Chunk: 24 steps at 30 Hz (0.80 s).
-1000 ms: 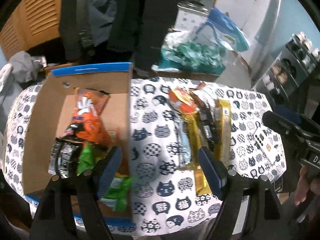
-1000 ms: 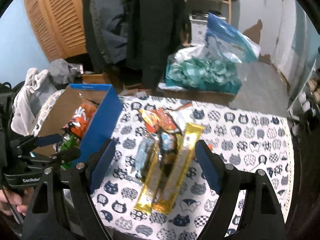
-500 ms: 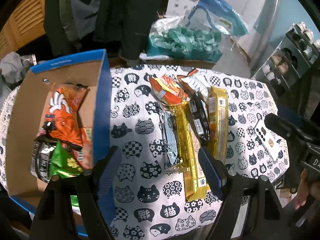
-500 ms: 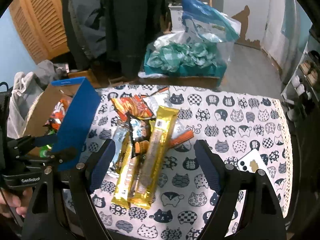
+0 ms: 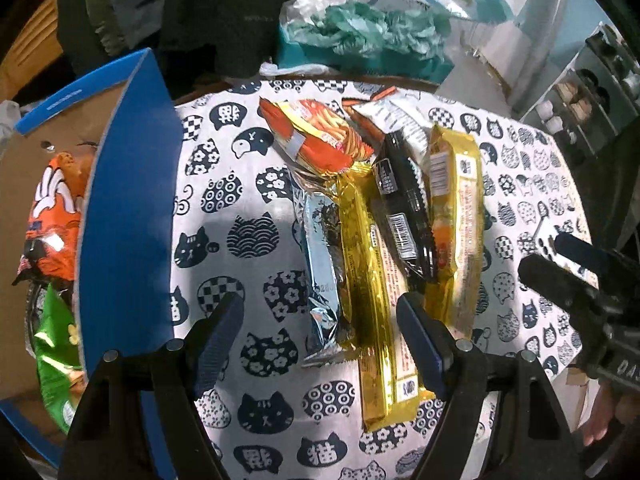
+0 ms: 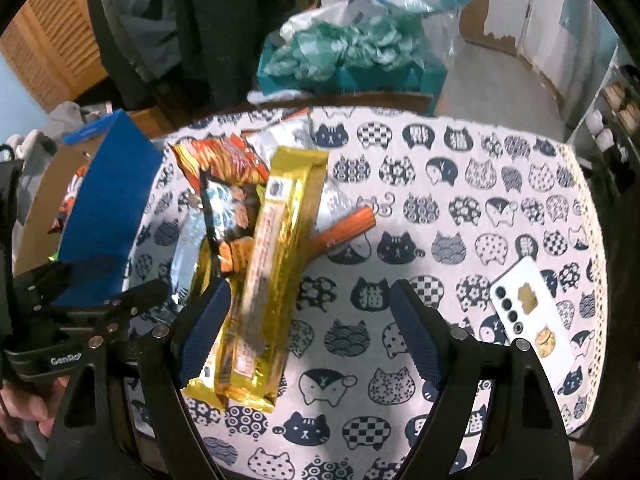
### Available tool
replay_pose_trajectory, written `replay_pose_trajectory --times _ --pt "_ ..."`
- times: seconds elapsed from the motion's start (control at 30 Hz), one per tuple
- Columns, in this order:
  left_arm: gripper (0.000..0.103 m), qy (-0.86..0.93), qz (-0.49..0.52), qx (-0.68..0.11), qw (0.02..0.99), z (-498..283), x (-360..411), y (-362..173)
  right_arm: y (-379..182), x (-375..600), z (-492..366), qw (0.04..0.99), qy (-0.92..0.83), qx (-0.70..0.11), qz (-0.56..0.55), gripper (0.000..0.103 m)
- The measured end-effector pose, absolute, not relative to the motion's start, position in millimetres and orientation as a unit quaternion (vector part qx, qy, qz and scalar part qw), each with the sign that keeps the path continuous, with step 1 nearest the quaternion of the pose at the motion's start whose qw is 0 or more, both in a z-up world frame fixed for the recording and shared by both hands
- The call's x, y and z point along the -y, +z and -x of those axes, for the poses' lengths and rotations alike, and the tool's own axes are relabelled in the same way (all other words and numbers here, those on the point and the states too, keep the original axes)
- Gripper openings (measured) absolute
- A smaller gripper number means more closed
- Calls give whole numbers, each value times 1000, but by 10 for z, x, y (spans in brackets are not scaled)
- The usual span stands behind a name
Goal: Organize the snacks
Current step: 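Move both grippers back over the remaining yellow bars on the table, then grasp the silver foil packet with the left gripper while the right gripper grasps a long yellow bar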
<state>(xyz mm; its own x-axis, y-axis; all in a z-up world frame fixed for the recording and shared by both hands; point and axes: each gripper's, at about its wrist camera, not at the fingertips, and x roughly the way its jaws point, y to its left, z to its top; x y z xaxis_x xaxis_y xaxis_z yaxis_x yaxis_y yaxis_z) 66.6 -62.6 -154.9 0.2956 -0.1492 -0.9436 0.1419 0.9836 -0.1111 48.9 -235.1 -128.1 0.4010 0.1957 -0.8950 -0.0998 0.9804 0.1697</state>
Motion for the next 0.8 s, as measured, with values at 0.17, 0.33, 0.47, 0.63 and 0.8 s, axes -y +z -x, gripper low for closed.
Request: replay_pose_trajectory --times 0.17,0.33,0.47,0.63,0.8 --pt "80 -81 -1 -597 798 -712 643 -1689 -1469 2319 -536 823 100 -556 -61 82" --pt "80 -75 -2 -604 793 -735 623 -1782 -1613 2270 -604 815 109 -564 -72 82" --pt "80 -68 -1 -608 791 -757 583 -1840 -1728 2227 -661 808 117 -571 -85 82" --pt "80 -63 5 -611 789 -804 528 -1916 -1881 2132 -704 792 135 -590 -86 56" --pt "80 -65 4 -610 790 -864 547 -1962 -1876 2096 -699 802 130 -579 -70 39"
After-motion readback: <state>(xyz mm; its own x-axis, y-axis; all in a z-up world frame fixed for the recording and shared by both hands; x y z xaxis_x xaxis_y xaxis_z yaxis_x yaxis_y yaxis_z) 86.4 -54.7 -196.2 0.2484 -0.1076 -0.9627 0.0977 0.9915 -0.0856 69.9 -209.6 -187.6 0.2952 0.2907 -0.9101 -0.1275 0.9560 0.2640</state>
